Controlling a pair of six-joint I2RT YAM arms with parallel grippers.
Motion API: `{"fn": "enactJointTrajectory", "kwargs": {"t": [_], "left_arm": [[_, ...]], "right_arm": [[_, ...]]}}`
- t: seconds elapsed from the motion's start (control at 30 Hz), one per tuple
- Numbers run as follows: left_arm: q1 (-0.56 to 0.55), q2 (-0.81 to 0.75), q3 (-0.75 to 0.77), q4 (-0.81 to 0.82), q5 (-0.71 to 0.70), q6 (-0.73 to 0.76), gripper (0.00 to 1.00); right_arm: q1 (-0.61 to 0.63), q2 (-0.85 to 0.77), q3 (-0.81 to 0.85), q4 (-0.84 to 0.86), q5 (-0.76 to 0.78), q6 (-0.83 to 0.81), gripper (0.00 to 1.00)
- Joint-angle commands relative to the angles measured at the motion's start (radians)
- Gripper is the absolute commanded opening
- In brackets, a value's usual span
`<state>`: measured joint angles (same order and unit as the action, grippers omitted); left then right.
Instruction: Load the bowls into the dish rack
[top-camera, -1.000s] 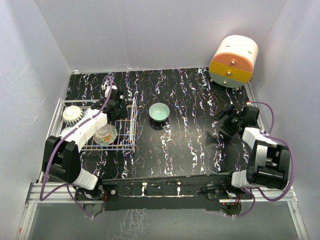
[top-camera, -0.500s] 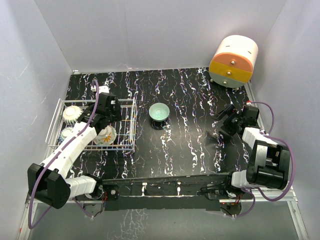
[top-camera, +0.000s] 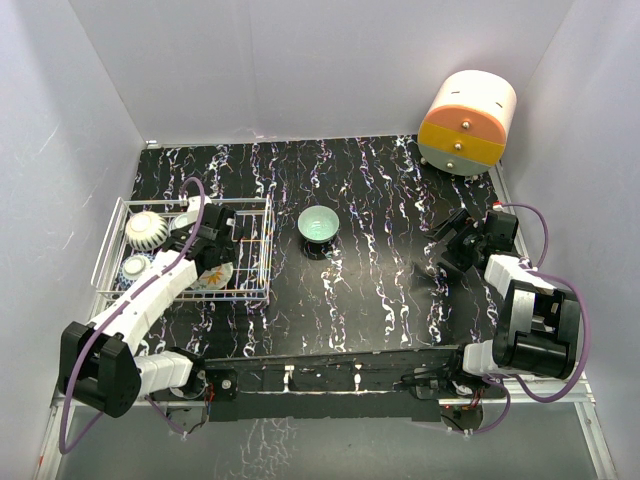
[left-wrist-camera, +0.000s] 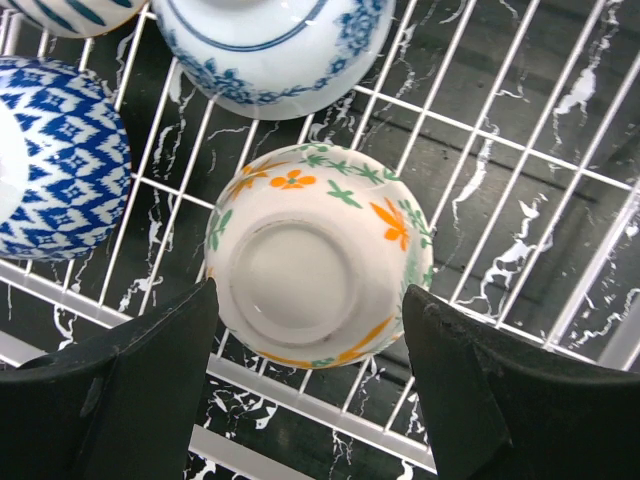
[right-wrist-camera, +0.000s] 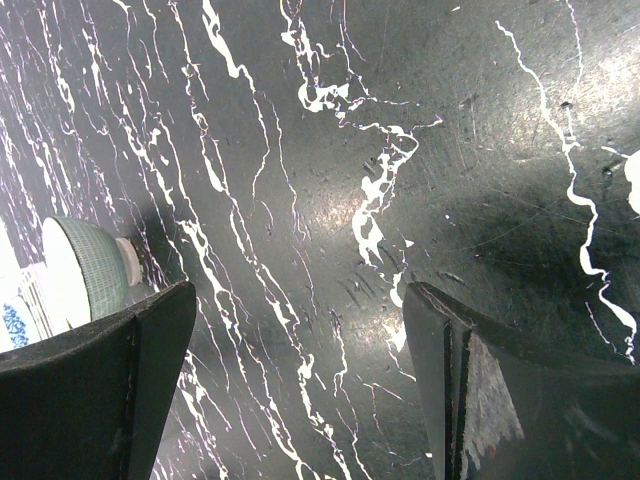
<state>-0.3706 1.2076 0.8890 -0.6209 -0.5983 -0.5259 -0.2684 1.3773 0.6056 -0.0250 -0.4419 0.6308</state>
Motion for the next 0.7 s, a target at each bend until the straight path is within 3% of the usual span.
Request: {"fn": "enactJointTrajectory", "kwargs": {"t": [0.0,0.33,0.67], "left_arm": [[-0.002,-0.004,0.011,-0.079,-0.126,-0.071,0.74],[0.034,0.012,0.021,-0.174,-0.232,-0.105,0.78],[0.121,0.013,0.04,-0.16,-0.235,-0.111,0.81]], "right_arm": [[0.003,-0.022,-0.004,0.048,-0.004,-0.004,0.87],[0.003,-0.027,-0.011,0.056,-0.019,0.001,0.87],[0.003,-0.035,-0.016,0.056,-0.023,0.003,0.87]]}}
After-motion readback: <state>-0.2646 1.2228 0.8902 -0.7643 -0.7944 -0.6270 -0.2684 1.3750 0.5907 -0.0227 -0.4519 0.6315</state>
